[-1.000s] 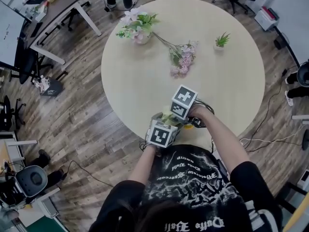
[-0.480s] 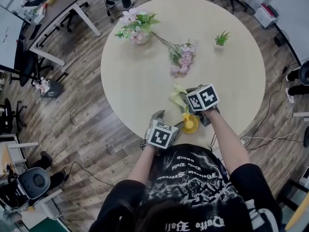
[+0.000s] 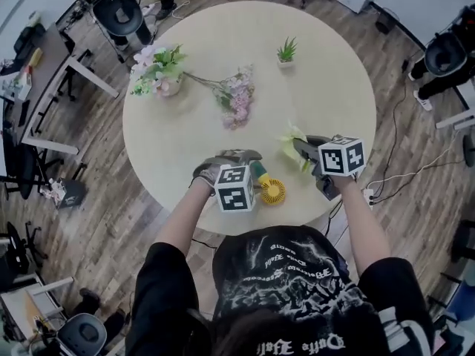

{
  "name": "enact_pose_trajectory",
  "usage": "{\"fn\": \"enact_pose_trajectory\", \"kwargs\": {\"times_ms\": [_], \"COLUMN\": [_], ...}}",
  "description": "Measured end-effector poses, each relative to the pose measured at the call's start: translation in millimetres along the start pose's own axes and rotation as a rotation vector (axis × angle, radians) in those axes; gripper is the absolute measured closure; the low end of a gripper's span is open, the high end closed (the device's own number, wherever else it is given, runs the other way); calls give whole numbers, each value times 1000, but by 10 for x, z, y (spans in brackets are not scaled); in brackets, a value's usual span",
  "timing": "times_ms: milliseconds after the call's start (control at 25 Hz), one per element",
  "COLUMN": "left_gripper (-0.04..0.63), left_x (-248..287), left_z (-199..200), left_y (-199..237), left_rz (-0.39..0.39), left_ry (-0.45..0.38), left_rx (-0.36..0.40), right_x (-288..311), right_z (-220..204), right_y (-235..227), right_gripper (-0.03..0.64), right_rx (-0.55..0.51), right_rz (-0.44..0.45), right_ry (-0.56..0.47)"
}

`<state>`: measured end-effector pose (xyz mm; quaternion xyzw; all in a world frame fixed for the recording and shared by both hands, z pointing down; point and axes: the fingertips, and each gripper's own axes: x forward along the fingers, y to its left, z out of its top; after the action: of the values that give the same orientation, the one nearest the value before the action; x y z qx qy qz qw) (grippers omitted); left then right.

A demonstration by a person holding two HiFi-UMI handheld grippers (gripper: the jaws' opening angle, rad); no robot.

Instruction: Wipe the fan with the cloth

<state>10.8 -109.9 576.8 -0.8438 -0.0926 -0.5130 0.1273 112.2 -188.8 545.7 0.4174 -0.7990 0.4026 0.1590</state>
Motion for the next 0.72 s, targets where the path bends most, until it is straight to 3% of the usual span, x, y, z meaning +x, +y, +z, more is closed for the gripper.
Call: {"fn": "enact_pose_trajectory", "kwargs": {"times_ms": [80, 160, 280, 360, 560, 600, 680, 720], "left_gripper": [294, 293, 268, 268, 273, 285, 395, 396], "left_x": [96, 192, 353, 477, 574, 577, 581, 579], "left_z": [24, -16, -126, -184, -157, -132, -67, -32], "left_y": [-33, -104, -267, -349, -349, -335, -301, -291], "left_rz": [-88, -187, -319, -364, -408, -403, -394, -396], "left_ry": [62, 132, 215, 241, 221, 210, 183, 168], "left_rx": [203, 367, 536, 597, 574, 541, 433, 375], "right_x": [-118, -221, -337, -406, -502, -501, -503, -519], "right_z": [-115, -196, -282, -314, -360, -373, -381, -377], "right_y": [-63, -88, -104, -124, -109, -95, -61, -47], "right_gripper": [584, 584, 584, 584, 584, 584, 584, 584], "right_rx": [73, 135, 187, 205, 232, 234, 234, 231], "right_rz": [-1, 3, -5, -17, 1, 5, 9, 6], "right_ry": [-34, -70, -109, -139, -192, -194, -198, -201]}}
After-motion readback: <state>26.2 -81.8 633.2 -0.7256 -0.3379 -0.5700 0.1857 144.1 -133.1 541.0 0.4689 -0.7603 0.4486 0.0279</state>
